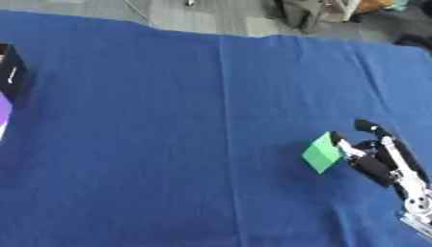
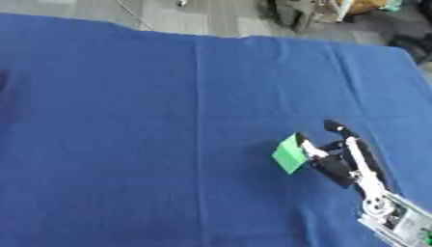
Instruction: Pick up the objects with one hand, pass them to the other hand, and then place them into the box on the other side of the table.
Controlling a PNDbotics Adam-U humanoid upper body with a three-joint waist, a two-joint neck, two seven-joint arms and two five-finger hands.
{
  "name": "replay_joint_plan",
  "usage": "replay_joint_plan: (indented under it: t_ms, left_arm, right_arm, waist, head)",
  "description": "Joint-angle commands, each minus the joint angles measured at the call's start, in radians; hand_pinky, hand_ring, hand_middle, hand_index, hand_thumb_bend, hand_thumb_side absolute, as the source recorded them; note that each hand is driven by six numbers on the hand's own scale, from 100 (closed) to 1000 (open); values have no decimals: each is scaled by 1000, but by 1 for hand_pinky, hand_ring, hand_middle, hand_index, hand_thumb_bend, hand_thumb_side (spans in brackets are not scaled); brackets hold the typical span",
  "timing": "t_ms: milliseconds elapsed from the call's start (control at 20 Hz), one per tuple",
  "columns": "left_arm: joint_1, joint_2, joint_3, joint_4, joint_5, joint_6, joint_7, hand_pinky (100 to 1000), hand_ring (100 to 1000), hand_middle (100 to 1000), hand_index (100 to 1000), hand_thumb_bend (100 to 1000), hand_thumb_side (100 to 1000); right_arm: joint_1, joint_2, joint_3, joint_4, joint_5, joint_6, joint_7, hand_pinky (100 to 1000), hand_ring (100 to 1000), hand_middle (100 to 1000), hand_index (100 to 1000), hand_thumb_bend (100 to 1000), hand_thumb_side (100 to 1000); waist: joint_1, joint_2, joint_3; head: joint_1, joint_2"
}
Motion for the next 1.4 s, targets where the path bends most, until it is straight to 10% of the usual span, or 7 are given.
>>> replay_joint_plan:
  t_ms: [50, 1400]
  left_arm:
    - [-10, 14, 5, -18, 0, 2, -1, 1000, 1000, 703, 853, 100, 697]
    - [-11, -1, 5, -18, -9, 6, -4, 1000, 1000, 702, 849, 100, 702]
  right_arm:
    - [1, -16, -1, -9, 13, -1, 10, 572, 670, 867, 916, 371, 613]
    - [1, 24, 42, -9, 94, 71, -12, 609, 687, 860, 911, 487, 416]
  waist:
    - [3, -13, 1]
    - [-1, 9, 14]
  head:
    - [-3, -13]
    - [-3, -22]
